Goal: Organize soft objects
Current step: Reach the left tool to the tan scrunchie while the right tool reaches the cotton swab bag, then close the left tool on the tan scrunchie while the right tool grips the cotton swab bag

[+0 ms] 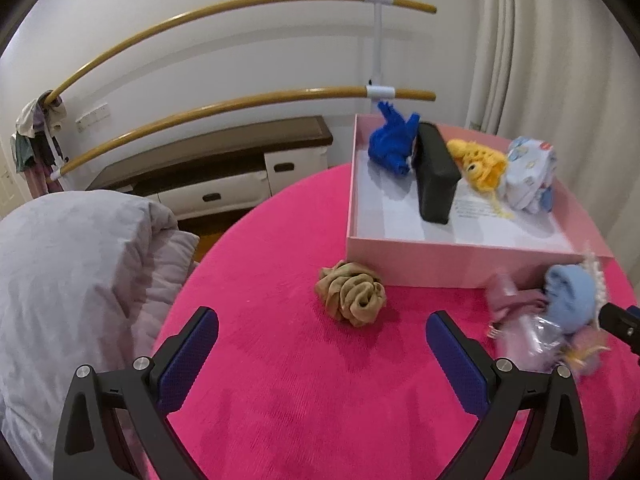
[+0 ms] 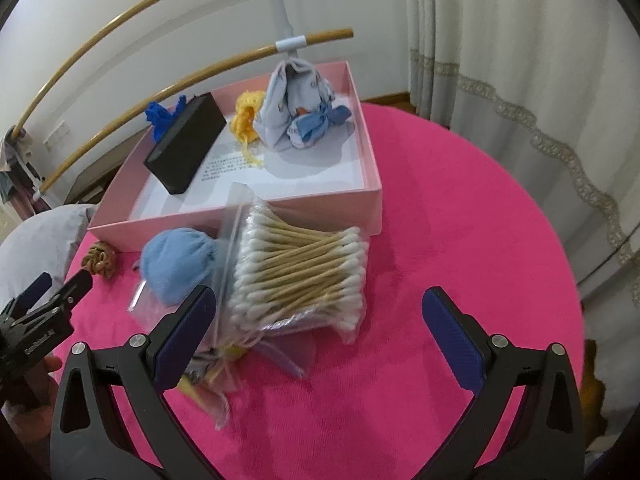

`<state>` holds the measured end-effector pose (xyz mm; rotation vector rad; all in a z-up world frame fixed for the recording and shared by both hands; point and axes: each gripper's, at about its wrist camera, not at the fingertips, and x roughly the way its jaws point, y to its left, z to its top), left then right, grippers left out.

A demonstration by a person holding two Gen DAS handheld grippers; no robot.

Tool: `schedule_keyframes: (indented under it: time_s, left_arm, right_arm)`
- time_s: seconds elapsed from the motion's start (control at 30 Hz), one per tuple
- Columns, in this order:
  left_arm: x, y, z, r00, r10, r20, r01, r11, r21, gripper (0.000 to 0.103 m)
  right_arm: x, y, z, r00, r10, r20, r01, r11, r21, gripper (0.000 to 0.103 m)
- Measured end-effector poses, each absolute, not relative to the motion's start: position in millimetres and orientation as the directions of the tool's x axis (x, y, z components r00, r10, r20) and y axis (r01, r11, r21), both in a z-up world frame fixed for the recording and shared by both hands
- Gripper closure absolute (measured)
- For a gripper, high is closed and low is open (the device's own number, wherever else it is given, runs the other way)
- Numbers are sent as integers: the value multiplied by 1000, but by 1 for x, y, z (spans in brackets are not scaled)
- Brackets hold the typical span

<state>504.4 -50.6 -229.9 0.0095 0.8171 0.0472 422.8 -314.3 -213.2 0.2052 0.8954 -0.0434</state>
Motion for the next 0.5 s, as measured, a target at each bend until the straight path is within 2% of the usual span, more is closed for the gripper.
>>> schedule_keyframes:
  time_s: [0.2,0.3,0.33,0.37,0.43,0.5]
  left_arm:
    - [543,-55,-258,649,59,-758,-37,998,46,3]
    - [562,-55,-268,621,29,-784,-23,1000,19,23]
    - [566,-54,-270,612,22,-791,-19,1000,13,32]
    - [570,-53,-270,612,0,-791,-12,1000,-9,36]
    - [574,-51,-270,616,-14,-788,-3,1000,-20,48]
    - [573,-49,-267,620,-25,-784,4,1000,-29,61]
  right_arm:
    - [441,-323,-232,594,90,-799,128,970,205,0]
    - [446,-326,-236,594,97,-799,126,969,211,0]
    - [447,-326,-236,600,100,-794,119,970,212,3]
    - [447,-326,-236,608,98,-788,111,972,206,18]
    - [448,-325,-234,614,72,-786,118,976,182,40]
    - [445,-328,-234,616,95,-782,114,971,208,42]
